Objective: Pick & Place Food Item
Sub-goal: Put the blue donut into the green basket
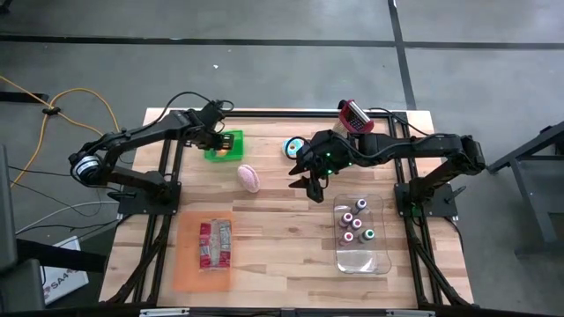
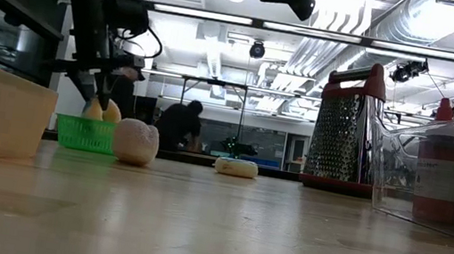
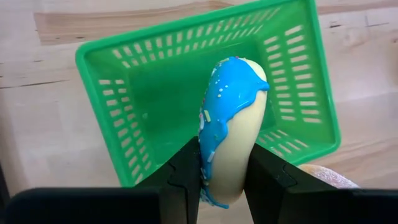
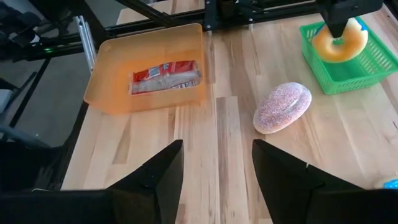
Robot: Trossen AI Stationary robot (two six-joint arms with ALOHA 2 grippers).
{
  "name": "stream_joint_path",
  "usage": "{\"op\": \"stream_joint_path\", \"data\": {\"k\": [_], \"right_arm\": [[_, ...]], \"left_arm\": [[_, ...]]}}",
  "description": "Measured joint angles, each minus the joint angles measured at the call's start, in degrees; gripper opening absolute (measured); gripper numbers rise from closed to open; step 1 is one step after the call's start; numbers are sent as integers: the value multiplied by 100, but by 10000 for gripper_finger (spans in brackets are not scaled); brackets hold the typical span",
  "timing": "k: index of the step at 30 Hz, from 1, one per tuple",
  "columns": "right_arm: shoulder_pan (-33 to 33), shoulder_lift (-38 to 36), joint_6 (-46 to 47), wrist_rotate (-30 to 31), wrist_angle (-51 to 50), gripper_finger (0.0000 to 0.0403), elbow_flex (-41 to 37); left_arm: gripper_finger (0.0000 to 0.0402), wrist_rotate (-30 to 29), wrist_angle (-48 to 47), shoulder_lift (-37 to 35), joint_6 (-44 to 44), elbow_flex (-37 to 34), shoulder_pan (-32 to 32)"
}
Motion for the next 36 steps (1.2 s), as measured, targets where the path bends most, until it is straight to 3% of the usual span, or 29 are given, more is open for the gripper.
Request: {"op": "stream_joint_path", "data": {"k": [16,36], "right_arm": [[0,0,0,-4,0,179,0],[0,0,0,-4,0,179,0]], "left_arm": [[92,-20,-46,0,-857,2,159],[92,487,-490,0,-969,4,773]]}}
